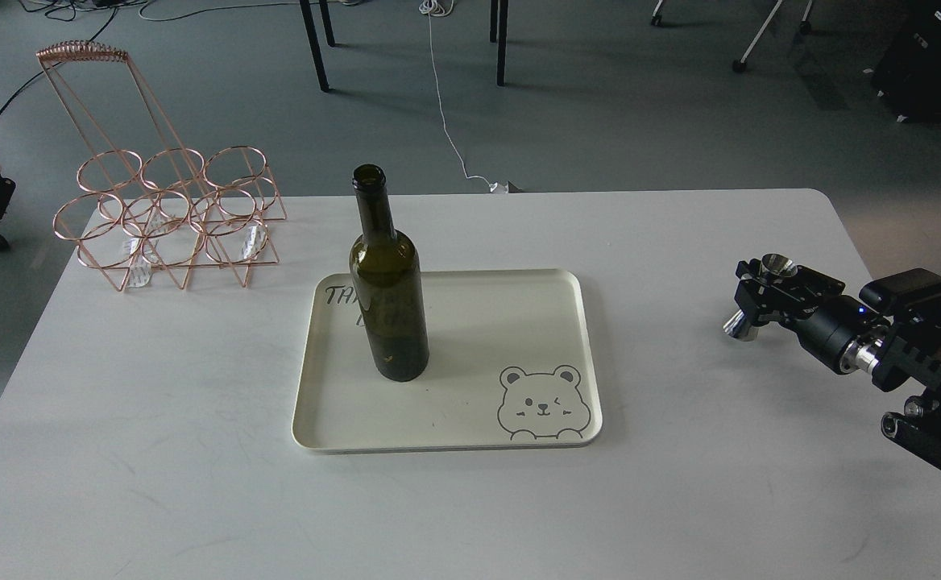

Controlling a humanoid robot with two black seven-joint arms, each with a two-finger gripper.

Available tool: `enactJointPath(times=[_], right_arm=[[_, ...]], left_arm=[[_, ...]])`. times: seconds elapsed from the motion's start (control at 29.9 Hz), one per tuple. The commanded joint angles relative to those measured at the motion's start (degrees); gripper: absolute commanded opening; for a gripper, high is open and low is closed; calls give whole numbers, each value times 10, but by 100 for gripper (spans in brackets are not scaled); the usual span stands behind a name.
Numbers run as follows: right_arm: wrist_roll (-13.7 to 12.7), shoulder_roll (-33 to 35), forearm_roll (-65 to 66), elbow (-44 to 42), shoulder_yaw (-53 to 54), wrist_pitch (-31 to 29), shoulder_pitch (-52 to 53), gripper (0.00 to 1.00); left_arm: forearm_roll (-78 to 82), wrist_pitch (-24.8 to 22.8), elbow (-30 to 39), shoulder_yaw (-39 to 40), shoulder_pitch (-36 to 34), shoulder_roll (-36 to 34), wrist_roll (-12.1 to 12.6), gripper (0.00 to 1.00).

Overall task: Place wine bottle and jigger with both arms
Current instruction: 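Lower the jigger onto the table beside the tray and release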

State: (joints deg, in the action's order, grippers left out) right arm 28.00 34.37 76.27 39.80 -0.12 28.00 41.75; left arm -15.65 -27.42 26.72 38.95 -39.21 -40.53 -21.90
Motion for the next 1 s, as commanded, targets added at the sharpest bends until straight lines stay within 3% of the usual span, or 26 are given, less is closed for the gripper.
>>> enactJointPath(times=[0.0, 0.4, 0.67, 0.97], right_arm=[[0, 5, 0, 12, -1, 0, -5, 48], [0, 42, 0, 55, -1, 0, -11, 52], [0, 118, -1, 137, -2, 0, -15, 93], [0, 213, -7, 253, 19, 0, -4, 94]], left_arm=[[0, 1, 0, 1, 0, -1, 0, 99], [0, 1, 0, 0, -6, -1, 1, 99], [0, 2, 0, 0, -6, 0, -1, 99], [1, -2, 3, -1, -7, -5, 7, 99]])
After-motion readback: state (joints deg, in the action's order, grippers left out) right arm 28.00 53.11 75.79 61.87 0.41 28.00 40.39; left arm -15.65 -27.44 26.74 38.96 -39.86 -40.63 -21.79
